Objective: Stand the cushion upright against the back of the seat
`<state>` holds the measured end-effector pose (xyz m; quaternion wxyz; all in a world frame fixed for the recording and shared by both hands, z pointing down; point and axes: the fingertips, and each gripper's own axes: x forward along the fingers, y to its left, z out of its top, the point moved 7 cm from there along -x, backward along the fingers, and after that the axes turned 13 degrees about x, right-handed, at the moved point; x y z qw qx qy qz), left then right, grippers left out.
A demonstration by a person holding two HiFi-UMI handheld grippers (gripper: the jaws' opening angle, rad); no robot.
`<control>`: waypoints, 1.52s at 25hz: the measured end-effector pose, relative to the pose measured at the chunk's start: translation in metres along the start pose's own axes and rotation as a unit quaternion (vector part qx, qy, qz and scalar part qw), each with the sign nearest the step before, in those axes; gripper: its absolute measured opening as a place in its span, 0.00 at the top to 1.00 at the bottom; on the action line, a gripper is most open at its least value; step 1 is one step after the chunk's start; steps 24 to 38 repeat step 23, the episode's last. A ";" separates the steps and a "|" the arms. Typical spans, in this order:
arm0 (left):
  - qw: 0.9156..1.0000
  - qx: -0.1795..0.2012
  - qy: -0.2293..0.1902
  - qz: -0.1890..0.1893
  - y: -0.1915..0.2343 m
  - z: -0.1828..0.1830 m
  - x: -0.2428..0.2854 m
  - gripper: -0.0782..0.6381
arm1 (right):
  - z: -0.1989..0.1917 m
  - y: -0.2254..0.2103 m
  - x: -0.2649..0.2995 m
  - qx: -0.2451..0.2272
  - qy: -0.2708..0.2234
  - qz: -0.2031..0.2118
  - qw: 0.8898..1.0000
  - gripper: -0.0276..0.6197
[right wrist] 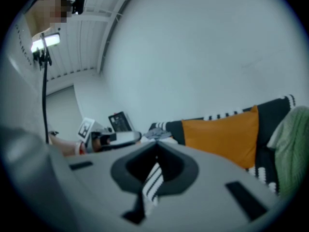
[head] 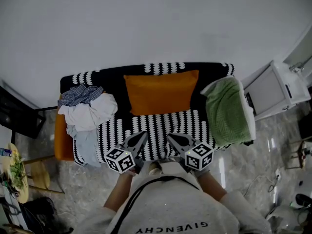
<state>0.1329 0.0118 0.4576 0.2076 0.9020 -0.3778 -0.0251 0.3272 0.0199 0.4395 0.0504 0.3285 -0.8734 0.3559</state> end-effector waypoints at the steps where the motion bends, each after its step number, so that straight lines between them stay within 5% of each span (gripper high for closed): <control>1: 1.000 -0.002 0.003 0.003 0.001 -0.001 -0.001 0.86 | -0.001 0.000 0.000 0.001 0.000 0.000 1.000 0.93; 38: 1.000 -0.028 0.001 0.005 0.025 -0.003 0.013 0.86 | 0.004 -0.014 0.017 0.013 0.031 0.000 0.999 0.93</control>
